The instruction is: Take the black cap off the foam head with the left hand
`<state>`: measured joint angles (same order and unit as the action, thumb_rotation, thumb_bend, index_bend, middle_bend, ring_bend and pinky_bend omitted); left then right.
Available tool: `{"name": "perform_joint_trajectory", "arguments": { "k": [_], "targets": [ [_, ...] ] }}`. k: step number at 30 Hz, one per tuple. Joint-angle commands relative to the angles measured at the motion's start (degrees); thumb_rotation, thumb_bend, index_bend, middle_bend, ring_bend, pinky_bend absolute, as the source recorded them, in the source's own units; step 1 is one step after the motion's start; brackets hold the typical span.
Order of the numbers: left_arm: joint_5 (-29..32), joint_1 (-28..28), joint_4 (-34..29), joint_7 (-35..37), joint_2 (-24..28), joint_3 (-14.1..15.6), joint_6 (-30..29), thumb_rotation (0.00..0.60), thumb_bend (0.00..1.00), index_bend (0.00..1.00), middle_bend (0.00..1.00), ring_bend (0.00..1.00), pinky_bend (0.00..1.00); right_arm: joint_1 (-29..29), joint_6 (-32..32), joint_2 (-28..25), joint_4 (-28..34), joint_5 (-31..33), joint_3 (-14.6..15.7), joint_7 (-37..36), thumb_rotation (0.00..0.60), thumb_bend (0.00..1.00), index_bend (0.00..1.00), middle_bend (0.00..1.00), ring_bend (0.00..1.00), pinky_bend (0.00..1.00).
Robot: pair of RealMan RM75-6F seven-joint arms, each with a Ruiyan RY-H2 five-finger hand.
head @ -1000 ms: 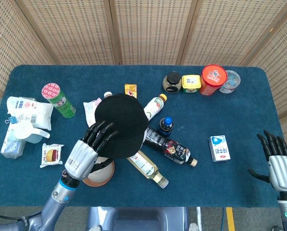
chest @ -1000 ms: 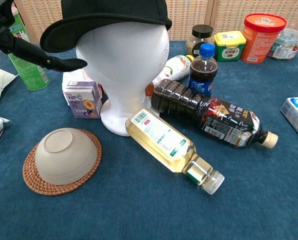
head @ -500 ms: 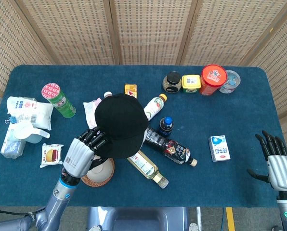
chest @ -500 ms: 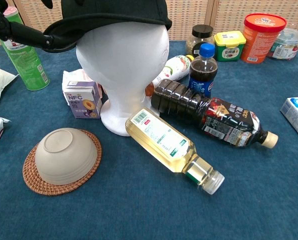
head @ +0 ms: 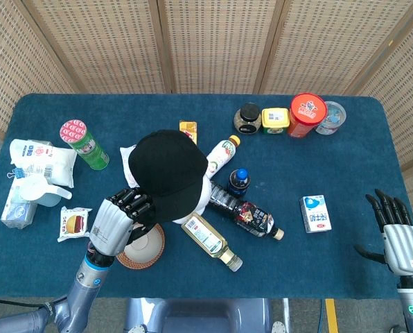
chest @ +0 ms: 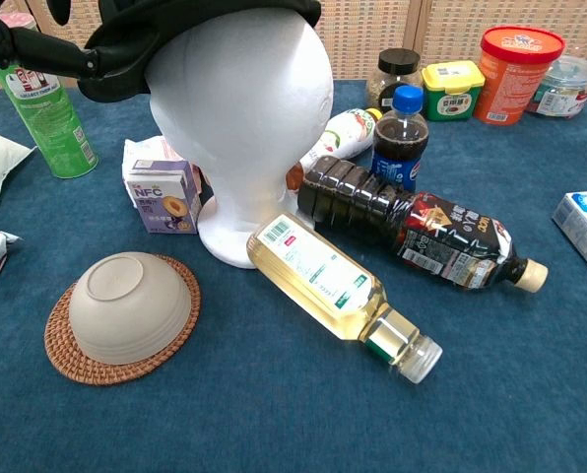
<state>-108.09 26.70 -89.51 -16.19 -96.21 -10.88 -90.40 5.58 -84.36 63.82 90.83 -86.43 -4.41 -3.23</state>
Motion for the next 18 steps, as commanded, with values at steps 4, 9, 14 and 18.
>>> {"name": "perform_joint_trajectory", "arguments": {
  "k": [4,9,14,18],
  "targets": [
    [0.13,0.38,1.2,-1.4,-0.25,-0.48,-0.47,0.6,0.52,0.68,0.62,0.46,0.67,0.1,0.33,-0.17,0.11,0.02,0.12,-0.34,0.6,0.0,0.02,0.0,0.0,0.0],
    [-0.81,1.16,2.16,-2.34,-0.09,-1.07,-1.13,0.6,0.55,0.69,0.64,0.47,0.67,0.14,0.48,-0.25,0.13,0.1,0.14,-0.61,0.6,0.0,0.02,0.0,0.0,0.0],
    [-1.6,2.2,1.94,-3.75,1.27,-2.3,-1.22,0.6,0.55,0.69,0.64,0.47,0.67,0.18,0.64,-0.33,0.26,0.14,0.2,-0.63,0.6,0.0,0.02,0.0,0.0,0.0],
    [-1.69,2.9,1.23,-5.01,2.94,-3.55,-0.98,0.6,0.55,0.69,0.64,0.47,0.67,0.17,0.61,-0.37,0.31,0.15,0.21,-0.69,0.6,0.0,0.02,0.0,0.0,0.0]
  ]
}}
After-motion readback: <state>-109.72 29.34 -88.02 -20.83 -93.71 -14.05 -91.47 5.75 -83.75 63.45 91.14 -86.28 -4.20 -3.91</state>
